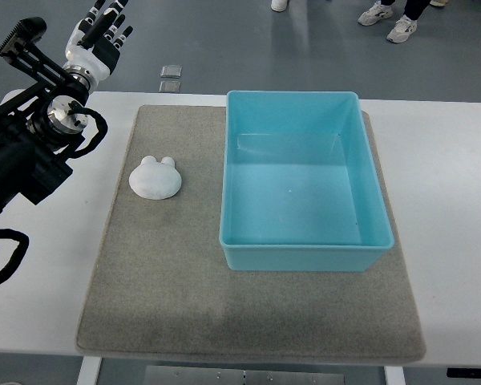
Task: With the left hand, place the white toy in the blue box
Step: 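Move the left hand forward over the mat toward the white rabbit toy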
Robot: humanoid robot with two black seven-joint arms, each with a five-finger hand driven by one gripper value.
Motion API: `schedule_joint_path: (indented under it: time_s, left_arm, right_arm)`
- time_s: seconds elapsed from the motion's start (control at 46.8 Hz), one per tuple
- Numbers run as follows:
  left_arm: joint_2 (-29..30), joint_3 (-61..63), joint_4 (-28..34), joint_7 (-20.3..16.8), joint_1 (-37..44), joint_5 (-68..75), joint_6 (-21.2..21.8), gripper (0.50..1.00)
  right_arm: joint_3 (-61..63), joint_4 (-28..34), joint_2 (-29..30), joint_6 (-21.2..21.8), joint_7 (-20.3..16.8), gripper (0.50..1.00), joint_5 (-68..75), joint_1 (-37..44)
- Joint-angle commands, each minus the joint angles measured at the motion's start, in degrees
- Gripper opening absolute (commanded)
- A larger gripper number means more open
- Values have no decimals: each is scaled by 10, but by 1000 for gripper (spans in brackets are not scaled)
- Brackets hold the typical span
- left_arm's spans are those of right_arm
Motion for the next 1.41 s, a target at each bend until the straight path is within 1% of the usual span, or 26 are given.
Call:
schedule_joint_path:
  time_s: [0.0,0.256,0.47,0.855,1.026,1.111,1.175,1.261,1.389]
  left_arm:
    - [0,0,-1,0,0,0,-1,988]
    - [0,-3,-2,0,4,-7,-7,992]
    - [0,0,-7,1,8,-5,4,994]
    - [8,7,-8,3,4,2,4,992]
    - [15,8,-19,3,8,6,4,990]
    - [26,11,-43,3,8,31,4,986]
    - [46,22,-54,4,5,64,4,975]
    - [60,46,-62,3,-1,119,5,971]
    - [61,58,-64,4,-10,178,5,969]
  right_arm:
    - [0,-1,0,0,0,936,0,0]
    - [0,0,0,0,0,936,0,0]
    - [0,0,0,0,0,936,0,0]
    - [0,0,0,0,0,936,0,0]
    - [0,0,0,0,0,936,0,0]
    - [0,0,0,0,0,936,0,0]
    - [0,-1,0,0,0,936,0,0]
    - [0,0,0,0,0,936,0,0]
    - [0,0,0,0,0,936,0,0]
